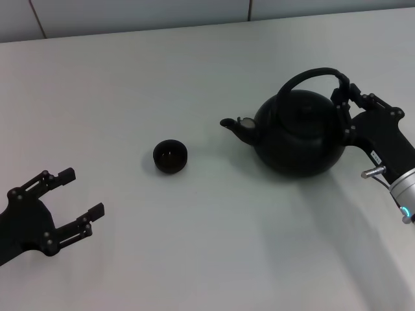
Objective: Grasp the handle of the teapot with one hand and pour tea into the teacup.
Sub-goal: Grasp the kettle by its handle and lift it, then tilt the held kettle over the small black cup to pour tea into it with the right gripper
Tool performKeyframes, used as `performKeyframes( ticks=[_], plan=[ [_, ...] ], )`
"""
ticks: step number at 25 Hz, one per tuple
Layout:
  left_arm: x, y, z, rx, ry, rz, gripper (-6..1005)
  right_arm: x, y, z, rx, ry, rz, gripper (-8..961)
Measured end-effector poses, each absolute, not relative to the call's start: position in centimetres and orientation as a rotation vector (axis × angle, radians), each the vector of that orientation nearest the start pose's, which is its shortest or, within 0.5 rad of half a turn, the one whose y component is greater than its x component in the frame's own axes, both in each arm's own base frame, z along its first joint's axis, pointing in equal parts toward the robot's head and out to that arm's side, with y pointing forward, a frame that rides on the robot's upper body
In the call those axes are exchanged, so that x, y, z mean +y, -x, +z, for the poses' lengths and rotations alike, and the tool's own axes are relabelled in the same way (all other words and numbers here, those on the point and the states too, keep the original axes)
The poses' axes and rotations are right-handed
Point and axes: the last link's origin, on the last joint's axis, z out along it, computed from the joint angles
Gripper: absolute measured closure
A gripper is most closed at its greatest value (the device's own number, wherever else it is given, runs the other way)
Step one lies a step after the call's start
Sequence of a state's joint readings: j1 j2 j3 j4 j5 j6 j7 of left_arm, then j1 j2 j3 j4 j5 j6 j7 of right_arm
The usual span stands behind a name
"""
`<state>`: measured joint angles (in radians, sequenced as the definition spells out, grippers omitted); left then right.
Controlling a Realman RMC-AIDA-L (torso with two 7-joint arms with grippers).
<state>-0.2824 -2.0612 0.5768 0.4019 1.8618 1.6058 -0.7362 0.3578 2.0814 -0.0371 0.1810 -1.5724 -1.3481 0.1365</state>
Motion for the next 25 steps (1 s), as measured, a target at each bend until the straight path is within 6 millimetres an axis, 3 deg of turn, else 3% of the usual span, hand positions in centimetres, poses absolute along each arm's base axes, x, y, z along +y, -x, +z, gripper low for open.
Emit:
performKeyframes(
  ticks=[4,12,17,25],
  plan=[
    [24.1,33.4,-1.2,-0.351,2.476,-0.775,185,27.4,-33.2,-4.4,0.539,1.722,0.735,732],
    [24.1,33.3,-1.3,-0.354,2.475,-0.779,185,28.1,-32.6,-3.9,0.539,1.696,0.786,874],
    [24.2,33.2,-1.4,-0.357,2.471,-0.787,185,29.8,-32.0,-2.9,0.524,1.7,0.837,875],
    [24.2,33.2,-1.4,-0.362,2.465,-0.795,185,30.9,-31.3,-2.8,0.505,1.723,0.853,874]
  ],
)
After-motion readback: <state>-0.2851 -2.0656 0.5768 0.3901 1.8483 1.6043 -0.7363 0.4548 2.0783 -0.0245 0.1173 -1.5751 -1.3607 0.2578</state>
